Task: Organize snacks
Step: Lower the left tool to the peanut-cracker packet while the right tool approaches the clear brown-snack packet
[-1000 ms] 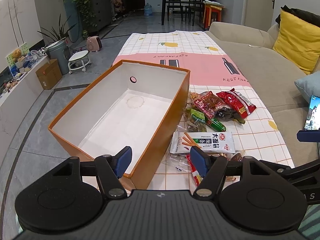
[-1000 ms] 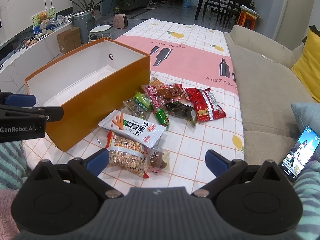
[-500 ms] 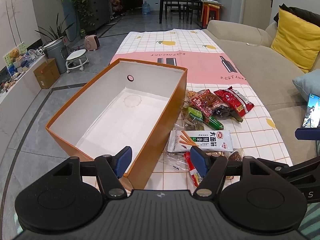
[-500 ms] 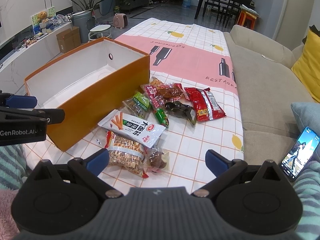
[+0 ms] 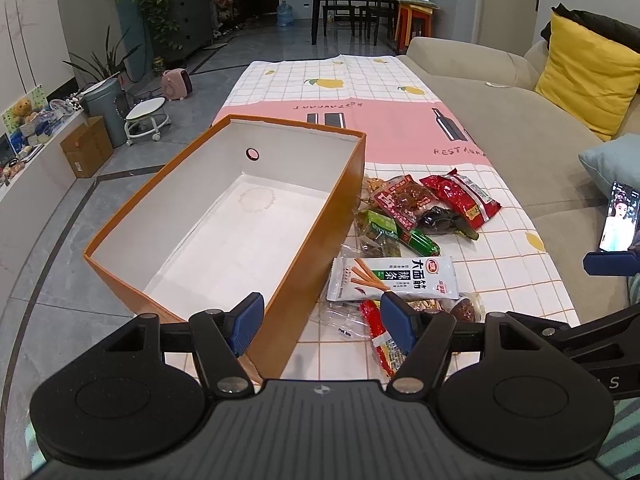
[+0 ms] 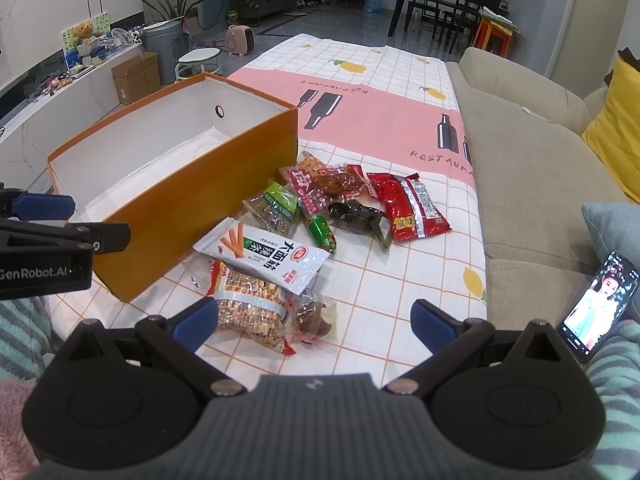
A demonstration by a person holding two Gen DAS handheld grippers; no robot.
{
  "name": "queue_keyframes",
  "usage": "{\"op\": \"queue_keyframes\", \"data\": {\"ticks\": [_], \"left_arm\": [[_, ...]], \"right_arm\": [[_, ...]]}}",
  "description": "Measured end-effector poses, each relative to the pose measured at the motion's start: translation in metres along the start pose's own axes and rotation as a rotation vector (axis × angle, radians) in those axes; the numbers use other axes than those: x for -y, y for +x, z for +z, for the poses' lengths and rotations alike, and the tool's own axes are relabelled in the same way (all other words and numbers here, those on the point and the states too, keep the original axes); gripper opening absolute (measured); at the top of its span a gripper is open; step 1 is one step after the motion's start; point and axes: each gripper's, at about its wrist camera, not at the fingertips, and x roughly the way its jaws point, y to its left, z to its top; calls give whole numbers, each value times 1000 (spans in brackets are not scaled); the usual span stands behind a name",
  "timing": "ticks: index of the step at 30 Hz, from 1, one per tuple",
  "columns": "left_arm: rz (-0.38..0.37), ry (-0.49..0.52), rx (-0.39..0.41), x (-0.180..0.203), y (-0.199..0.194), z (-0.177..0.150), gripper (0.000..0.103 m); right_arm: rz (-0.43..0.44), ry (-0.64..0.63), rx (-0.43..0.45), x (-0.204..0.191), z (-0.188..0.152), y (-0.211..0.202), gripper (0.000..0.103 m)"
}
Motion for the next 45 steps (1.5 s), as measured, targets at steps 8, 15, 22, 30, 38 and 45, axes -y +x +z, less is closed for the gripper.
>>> {"op": "queue_keyframes", "data": {"ticks": [8, 15, 22, 30, 38, 45], "left_arm": [[-15, 5, -4, 1, -1, 0, 79], [-23, 4, -7, 2, -1, -1, 79], [-39, 12, -11, 3, 0, -2, 77], [-66, 40, -26, 7, 3, -3, 77], [-226, 30, -115, 18, 27, -8, 70], [-243, -21, -174, 29, 57, -3, 70]], "right_arm": [[-2, 7, -8, 3, -1, 2, 99], [0, 9, -11, 2, -1, 1, 99], [0, 13, -18, 2, -1, 3, 99], [7, 18, -31, 6, -3, 7, 99], [10, 63, -85, 27, -15, 28, 81], [48, 41, -121, 26, -26, 54, 71]]}}
